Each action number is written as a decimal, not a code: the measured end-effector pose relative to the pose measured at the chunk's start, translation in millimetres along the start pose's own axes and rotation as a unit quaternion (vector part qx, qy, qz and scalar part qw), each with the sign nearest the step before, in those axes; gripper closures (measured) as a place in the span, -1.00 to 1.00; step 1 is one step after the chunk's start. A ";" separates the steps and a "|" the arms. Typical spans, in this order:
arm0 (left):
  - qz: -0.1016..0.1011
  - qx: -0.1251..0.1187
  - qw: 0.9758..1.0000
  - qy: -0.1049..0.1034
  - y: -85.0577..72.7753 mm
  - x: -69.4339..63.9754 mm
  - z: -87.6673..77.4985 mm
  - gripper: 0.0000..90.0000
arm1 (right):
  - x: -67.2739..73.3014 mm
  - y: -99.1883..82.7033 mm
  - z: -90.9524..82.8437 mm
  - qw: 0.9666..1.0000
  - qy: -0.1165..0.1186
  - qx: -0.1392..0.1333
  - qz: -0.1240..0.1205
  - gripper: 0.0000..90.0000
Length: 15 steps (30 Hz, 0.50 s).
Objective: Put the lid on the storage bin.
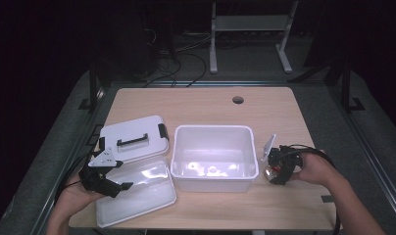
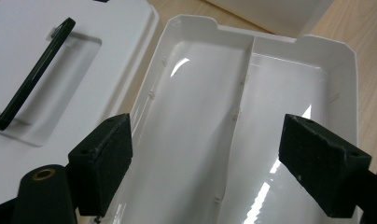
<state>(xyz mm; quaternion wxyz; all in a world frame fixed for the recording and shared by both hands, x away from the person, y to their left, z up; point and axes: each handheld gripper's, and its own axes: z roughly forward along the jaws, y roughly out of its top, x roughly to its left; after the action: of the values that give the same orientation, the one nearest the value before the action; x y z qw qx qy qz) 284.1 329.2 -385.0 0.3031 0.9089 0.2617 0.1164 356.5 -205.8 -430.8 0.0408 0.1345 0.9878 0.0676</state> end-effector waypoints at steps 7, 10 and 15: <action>-0.002 0.001 1.000 -0.001 -0.4 -0.2 0.5 -0.62 | 5.4 -3.5 -21.9 1.000 -0.017 -0.015 -0.009 -0.56; -0.003 0.000 1.000 -0.001 -0.8 -0.4 0.5 -0.62 | 7.5 -2.8 -36.5 0.999 -0.025 -0.026 -0.012 -0.56; -0.002 0.000 1.000 -0.002 -0.9 -0.8 0.0 -0.62 | 10.7 1.6 -60.2 0.998 -0.041 -0.040 -0.021 -0.55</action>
<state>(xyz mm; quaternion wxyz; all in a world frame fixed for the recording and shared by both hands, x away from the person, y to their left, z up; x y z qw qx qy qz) 283.1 329.3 -385.6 0.3041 0.9084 0.2632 0.1144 340.7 -208.8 -371.8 0.0881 0.1145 0.9844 0.1009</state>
